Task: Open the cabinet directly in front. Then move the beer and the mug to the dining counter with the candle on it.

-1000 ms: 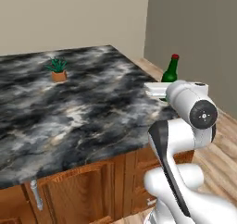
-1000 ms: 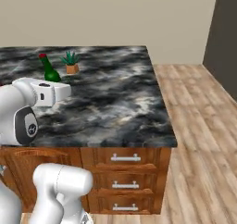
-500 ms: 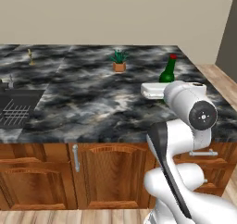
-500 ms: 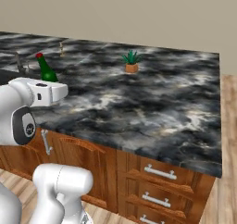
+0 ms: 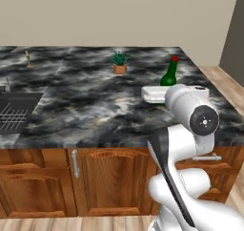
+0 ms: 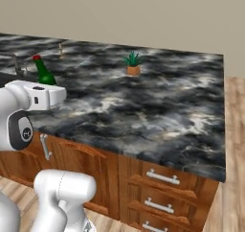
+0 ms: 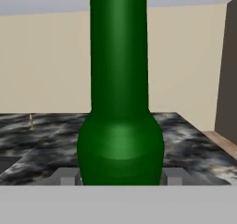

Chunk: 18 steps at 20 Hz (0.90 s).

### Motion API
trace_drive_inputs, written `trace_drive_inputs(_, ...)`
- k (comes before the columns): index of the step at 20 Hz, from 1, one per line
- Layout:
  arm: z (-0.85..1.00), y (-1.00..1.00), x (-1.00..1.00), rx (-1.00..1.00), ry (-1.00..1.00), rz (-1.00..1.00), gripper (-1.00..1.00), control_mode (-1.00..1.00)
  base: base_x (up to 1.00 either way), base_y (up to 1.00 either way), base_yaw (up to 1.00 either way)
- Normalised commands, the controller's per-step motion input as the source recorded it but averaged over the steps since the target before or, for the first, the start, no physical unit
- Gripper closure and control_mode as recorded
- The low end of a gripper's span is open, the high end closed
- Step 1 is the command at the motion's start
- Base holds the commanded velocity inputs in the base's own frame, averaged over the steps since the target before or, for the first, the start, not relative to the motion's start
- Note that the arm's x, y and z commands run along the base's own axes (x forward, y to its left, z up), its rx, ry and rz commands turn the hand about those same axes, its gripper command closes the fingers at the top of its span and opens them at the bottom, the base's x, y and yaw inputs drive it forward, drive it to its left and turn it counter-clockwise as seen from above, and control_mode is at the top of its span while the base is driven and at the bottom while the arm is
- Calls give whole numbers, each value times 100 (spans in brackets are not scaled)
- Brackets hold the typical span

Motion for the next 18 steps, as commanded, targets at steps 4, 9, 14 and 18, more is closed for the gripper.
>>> trace_drive_inputs(4, 0, 0, 0, 0, 0, 0, 100, 100, -18, -100, -21)
trace_drive_inputs(9, 0, 0, 0, 0, 0, 0, 100, 100, -11, -100, -19)
trace_drive_inputs(14, 0, 0, 0, 0, 0, 0, 100, 100, -7, -100, -15)
trace_drive_inputs(18, 0, 0, 0, 0, 0, 0, 100, 100, 0, -100, -14)
